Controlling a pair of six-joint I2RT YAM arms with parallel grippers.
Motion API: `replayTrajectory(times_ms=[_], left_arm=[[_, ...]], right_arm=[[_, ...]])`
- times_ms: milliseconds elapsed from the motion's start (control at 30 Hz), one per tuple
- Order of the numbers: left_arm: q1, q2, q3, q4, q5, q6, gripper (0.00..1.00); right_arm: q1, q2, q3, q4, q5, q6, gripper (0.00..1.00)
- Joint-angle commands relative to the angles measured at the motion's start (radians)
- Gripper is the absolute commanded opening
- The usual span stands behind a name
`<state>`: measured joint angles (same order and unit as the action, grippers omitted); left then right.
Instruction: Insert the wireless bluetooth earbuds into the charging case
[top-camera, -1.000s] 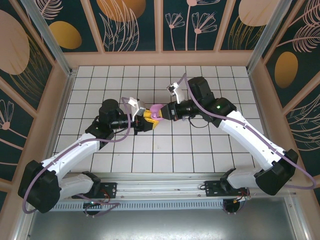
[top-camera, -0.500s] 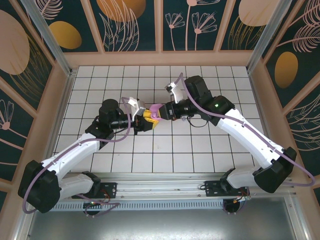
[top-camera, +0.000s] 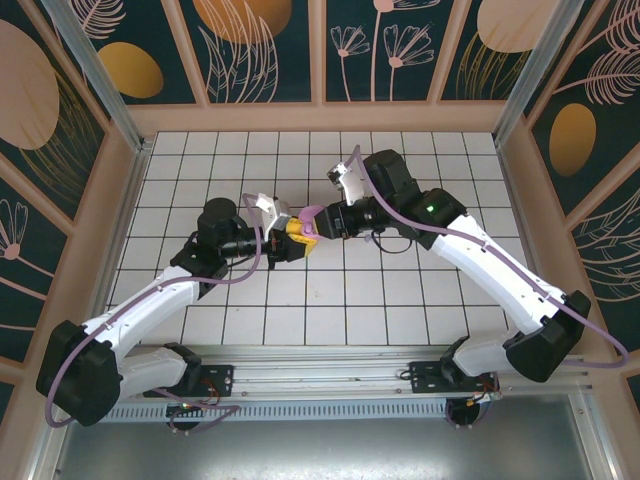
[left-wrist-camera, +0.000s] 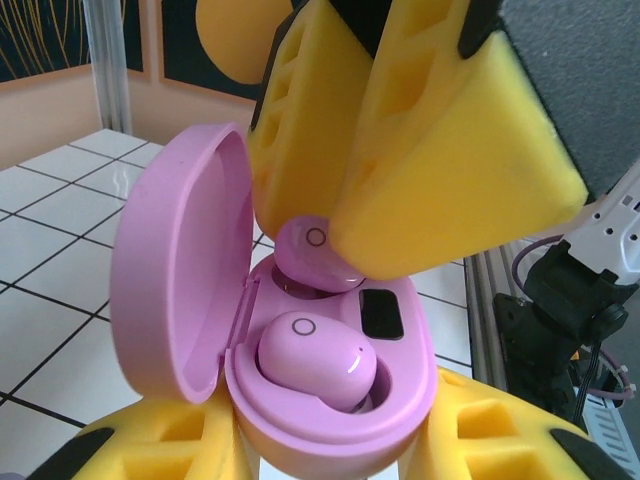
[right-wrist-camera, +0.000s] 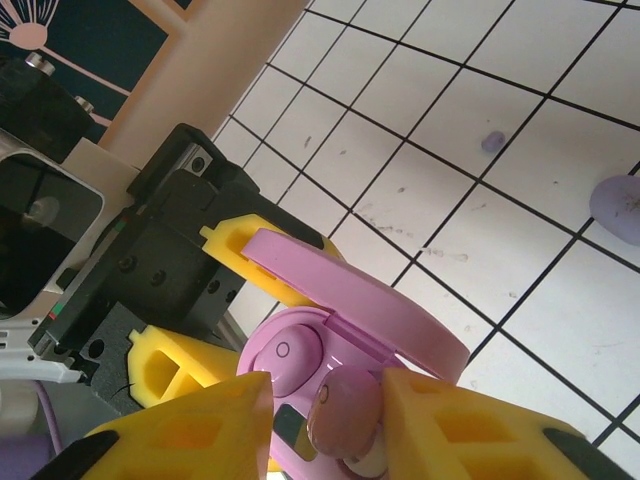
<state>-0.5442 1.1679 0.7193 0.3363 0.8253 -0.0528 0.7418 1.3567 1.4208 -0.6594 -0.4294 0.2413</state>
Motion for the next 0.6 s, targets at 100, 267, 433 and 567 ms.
replayTrajectory(times_ms=[100, 267, 433, 567], left_arm=[[-0.005, -0.031, 0.009, 0.078, 0.052, 0.013, 0.0], [-0.004, -0.03, 0.006, 0.077, 0.04, 0.011, 0.0], [-0.005, -0.036, -0.01, 0.114, 0.032, -0.015, 0.0], [-0.004, -0.041, -0.011, 0.102, 0.029, -0.011, 0.0]], right_arm=[[-0.005, -0.011, 0.036, -0.01, 0.078, 0.007, 0.35], [-0.012, -0.056, 0.025, 0.044, 0.039, 0.035, 0.34], [-0.021, -0.089, 0.013, 0.073, 0.052, 0.05, 0.32], [-0.026, -0.1, 0.018, 0.07, 0.039, 0.055, 0.31]])
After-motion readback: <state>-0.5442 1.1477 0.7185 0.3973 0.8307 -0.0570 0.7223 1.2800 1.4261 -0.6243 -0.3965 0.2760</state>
